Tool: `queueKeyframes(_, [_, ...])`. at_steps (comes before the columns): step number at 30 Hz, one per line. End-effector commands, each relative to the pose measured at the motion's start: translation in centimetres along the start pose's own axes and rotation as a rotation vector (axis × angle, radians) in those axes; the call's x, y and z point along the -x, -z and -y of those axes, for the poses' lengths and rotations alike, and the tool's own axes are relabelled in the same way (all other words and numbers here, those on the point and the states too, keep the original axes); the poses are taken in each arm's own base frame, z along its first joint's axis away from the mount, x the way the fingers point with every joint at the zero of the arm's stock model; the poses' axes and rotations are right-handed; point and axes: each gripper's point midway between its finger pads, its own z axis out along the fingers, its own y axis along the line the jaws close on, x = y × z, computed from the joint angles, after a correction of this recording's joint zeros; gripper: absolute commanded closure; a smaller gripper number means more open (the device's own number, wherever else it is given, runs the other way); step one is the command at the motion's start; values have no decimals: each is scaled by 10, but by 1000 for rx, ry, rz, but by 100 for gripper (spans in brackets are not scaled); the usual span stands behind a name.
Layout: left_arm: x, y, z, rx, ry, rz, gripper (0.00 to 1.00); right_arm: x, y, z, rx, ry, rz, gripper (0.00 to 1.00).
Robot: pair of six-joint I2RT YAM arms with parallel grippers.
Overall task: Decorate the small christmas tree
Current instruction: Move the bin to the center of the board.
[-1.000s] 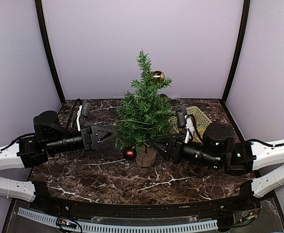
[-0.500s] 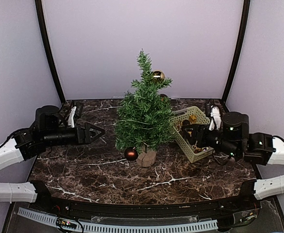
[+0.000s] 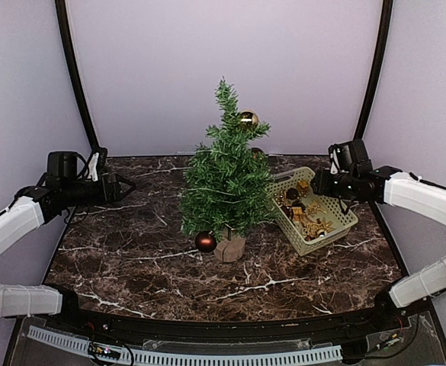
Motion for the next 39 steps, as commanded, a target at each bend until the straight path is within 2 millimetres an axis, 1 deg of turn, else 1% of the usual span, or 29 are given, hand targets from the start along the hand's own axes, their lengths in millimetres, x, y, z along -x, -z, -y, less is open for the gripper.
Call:
queueKeyframes(1, [31,3,-5,23,-153,72,18,9,-29,11,-11,21,-69,47])
queueKeyframes(2, [33,1,-12,57,-159,78,18,8,-36,16,-23,16,-86,48])
queueKeyframes(6, [37,0,-29,136,-193,79,18,2,-64,35,-74,-28,-143,56])
queueKeyframes(9, [34,0,-33,146,-190,76,19,-2,-82,43,-105,-63,-171,59])
queueKeyframes(14, [33,-2,-35,150,-194,64,19,-15,-102,55,-171,-93,-200,63])
queueKeyframes(18, [30,-5,-38,153,-186,41,19,-26,-111,69,-226,-118,-218,65])
queueKeyframes(21, [29,-7,-39,154,-185,34,19,-29,-111,85,-273,-124,-216,65])
queueKeyframes(24, [29,-7,-39,155,-184,35,19,-28,-115,102,-299,-138,-215,65])
queueKeyframes(26, [29,-7,-39,155,-183,34,19,-24,-118,113,-312,-137,-211,65])
queueKeyframes(30, [28,-7,-38,152,-180,33,19,-8,-121,126,-325,-121,-187,65])
queueKeyframes(31, [28,-7,-38,150,-180,33,19,-4,-120,127,-324,-119,-182,65])
queueKeyframes(32, [28,-6,-38,150,-180,34,19,1,-119,125,-313,-114,-179,65])
queueKeyframes(34, [29,-5,-37,148,-181,38,19,5,-114,119,-286,-112,-187,64])
queueKeyframes(36, [29,-4,-36,147,-181,43,19,3,-105,112,-260,-114,-207,61])
queueKeyframes(37, [29,-4,-36,147,-181,45,19,2,-97,111,-261,-115,-213,58])
queueKeyframes(39, [30,-2,-34,144,-184,51,19,-10,-83,106,-267,-116,-254,52])
